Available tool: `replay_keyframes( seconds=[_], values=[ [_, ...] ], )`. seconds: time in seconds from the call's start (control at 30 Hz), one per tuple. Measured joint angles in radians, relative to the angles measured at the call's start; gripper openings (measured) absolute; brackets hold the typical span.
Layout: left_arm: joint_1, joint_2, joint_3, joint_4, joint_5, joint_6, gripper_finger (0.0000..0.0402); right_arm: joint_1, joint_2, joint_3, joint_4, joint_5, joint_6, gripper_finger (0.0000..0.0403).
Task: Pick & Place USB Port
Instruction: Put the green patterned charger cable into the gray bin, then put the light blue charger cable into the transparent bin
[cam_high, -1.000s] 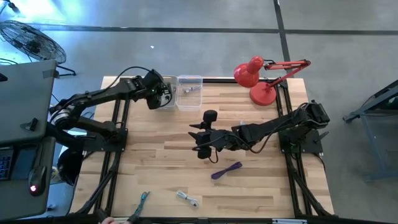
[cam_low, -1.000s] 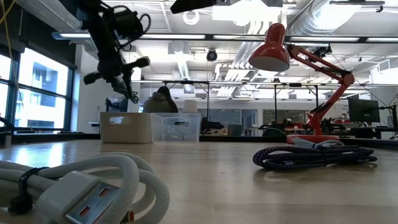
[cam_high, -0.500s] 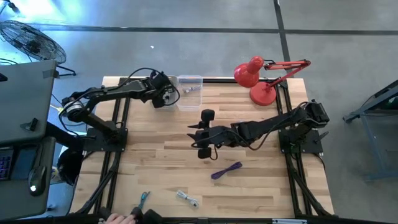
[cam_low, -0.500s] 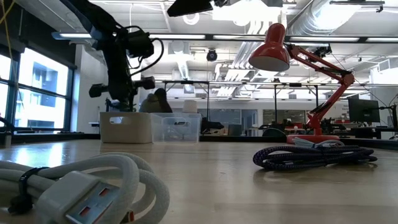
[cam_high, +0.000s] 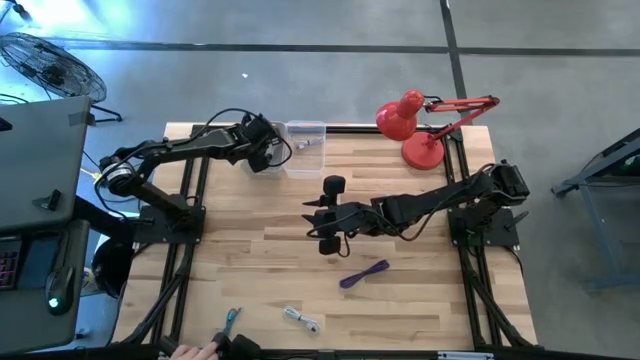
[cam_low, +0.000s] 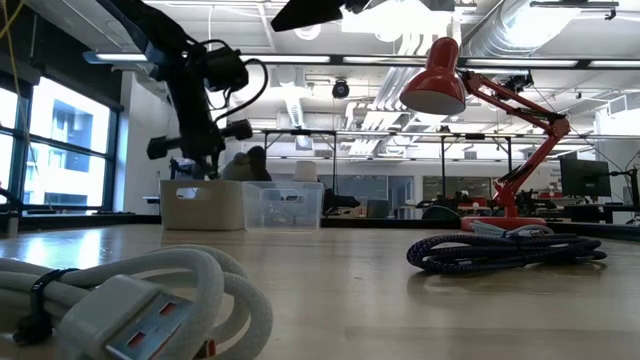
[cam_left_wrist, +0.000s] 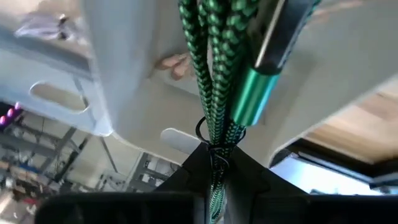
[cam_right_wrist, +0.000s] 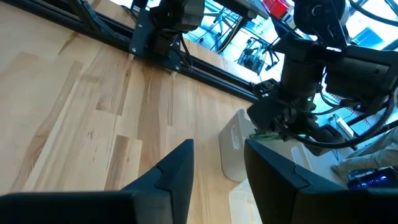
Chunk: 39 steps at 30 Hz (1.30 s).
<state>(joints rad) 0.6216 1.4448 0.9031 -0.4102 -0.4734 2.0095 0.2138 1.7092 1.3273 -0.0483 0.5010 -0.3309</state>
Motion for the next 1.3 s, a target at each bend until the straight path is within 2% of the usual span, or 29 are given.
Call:
replay_keyframes(
  seconds=[0.37,0.53,0.7,0.93,1.13,1.3],
  values=[
    [0.000,0.000,0.000,0.012,-0.008,-0.070,0.0103,0.000,0.000,0.000,-0.018,-0.004,0.014,0.0133],
    [0.000,0.000,0.000,0.012,-0.063,-0.058,0.0110,0.000,0.000,0.000,-0.021,-0.004,0.016,0.0133],
    [-0.018,-0.026,0.000,0.012,-0.090,-0.115,0.0110,0.000,0.000,0.000,-0.028,-0.001,0.013,0.0133],
    [-0.137,-0.141,0.000,0.009,-0.190,-0.177,0.0111,0.001,0.000,0.000,-0.045,0.005,0.009,0.0133],
    [-0.262,-0.268,0.000,-0.014,-0.247,-0.377,0.0111,0.001,0.000,0.000,-0.046,0.036,0.009,0.0133],
    [-0.365,-0.388,0.000,-0.093,-0.249,-0.628,0.0111,0.004,0.000,0.000,-0.071,0.063,0.010,0.0133]
  ],
)
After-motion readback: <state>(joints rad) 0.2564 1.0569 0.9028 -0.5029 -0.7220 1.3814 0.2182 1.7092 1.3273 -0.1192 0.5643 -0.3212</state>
